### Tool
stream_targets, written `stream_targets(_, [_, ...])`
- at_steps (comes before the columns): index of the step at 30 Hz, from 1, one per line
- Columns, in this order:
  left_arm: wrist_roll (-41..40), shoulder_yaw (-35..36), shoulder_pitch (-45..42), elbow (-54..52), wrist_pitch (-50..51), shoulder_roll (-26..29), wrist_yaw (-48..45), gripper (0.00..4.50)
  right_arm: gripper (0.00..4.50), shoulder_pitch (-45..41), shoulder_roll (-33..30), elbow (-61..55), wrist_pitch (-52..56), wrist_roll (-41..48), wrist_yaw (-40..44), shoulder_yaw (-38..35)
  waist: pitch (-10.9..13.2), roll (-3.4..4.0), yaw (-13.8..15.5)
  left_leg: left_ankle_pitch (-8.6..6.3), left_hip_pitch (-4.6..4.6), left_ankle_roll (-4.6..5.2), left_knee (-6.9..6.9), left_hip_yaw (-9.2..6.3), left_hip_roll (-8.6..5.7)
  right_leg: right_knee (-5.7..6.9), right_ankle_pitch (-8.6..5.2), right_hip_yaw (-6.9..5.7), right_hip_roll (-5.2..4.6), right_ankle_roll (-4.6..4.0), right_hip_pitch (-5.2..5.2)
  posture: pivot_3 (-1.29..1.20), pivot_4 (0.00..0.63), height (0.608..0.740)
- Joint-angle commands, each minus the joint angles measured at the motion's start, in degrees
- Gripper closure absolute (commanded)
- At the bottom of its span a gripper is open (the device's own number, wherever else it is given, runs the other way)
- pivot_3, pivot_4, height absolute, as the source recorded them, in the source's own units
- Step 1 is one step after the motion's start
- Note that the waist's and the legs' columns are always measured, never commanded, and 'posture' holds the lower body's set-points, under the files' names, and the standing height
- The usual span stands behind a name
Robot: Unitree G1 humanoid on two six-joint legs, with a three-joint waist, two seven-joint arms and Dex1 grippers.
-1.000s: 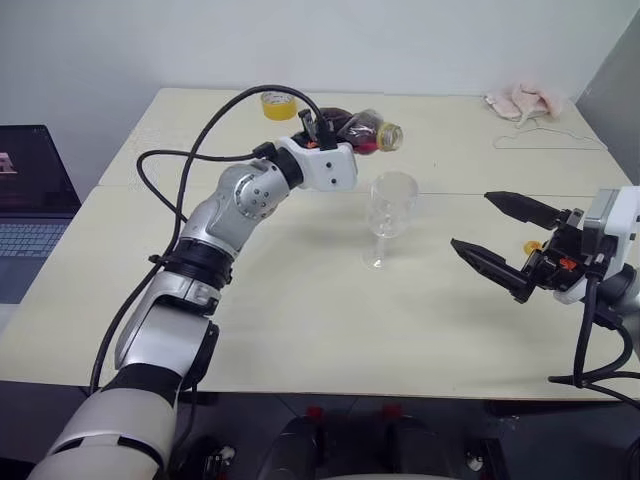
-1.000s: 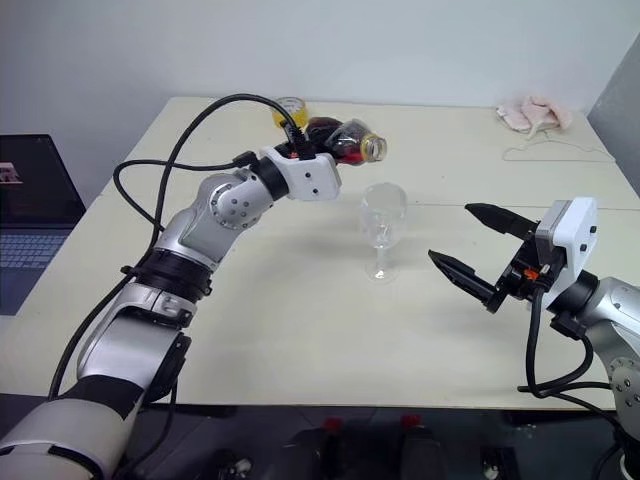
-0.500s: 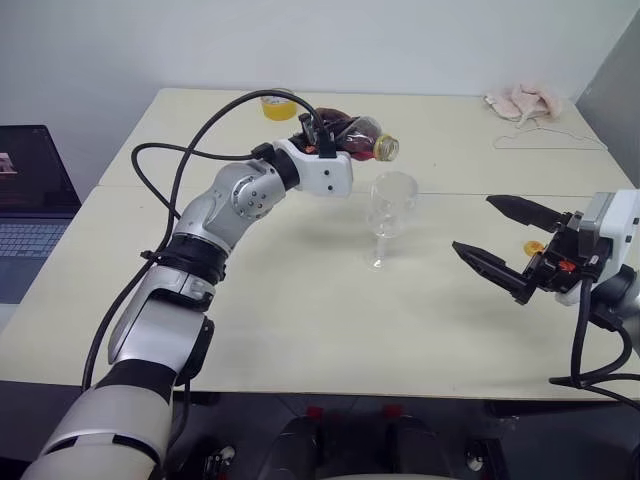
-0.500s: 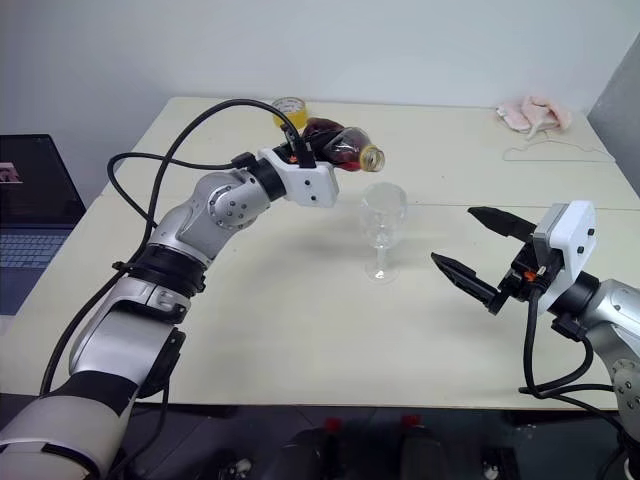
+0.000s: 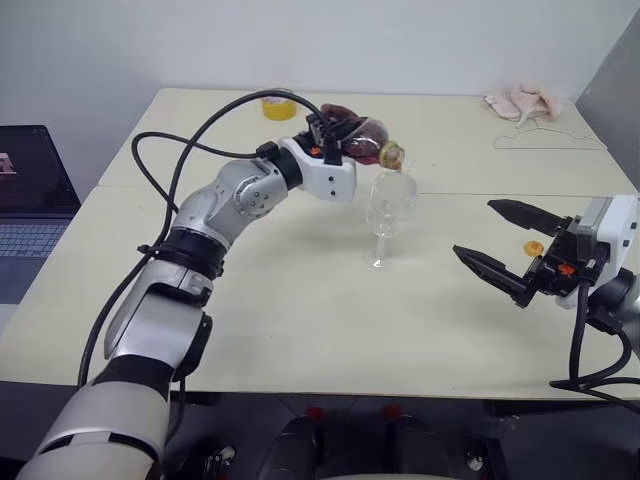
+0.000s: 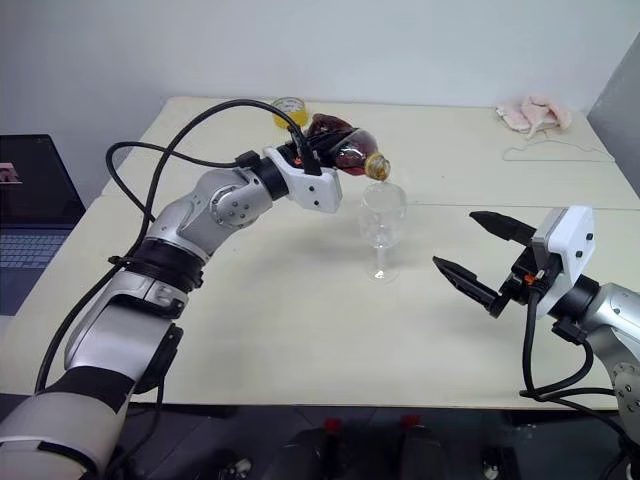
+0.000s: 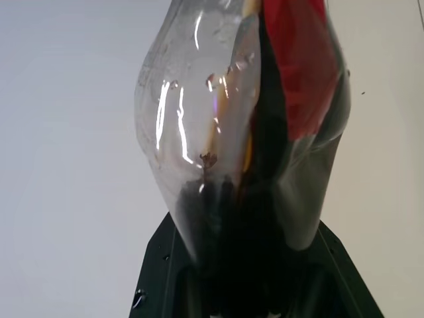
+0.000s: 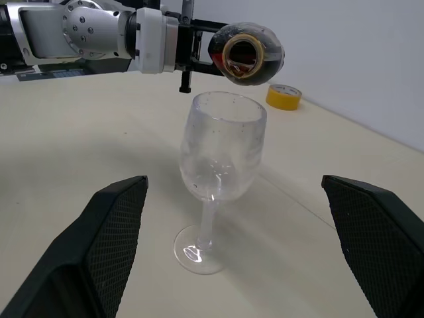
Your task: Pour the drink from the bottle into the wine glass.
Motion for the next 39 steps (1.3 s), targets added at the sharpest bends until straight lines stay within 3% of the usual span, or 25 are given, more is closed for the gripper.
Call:
stream_targets(1, [0.59,0.29,-2.52,-0.34,-1.10,1.13,2.17,3.73,0.00,0.02,-0.38,-1.29,-1.44,-0.15,-0.06,-0.86,0.00,0.00,-0.01,0.00,0.00,0.00,0.00,0.00,0.00,0.00,0.00,0.00,0.00,0.00,0.00,0.00,0.150,0.740])
stream_targets(39, [6.46,-1.49,-4.33,3.04,-3.30,3.56,7.60,3.75,0.00,-0.05,-0.20,-0.54,-1.78,-1.13,0.68,-0.31,0.00,0.00,-0.11,0.00,-0.02,0.00,0.00,0.05,0.00,0.09,0.00,0.02,0.00,0.00,-0.11,0.00,0.150,0.740])
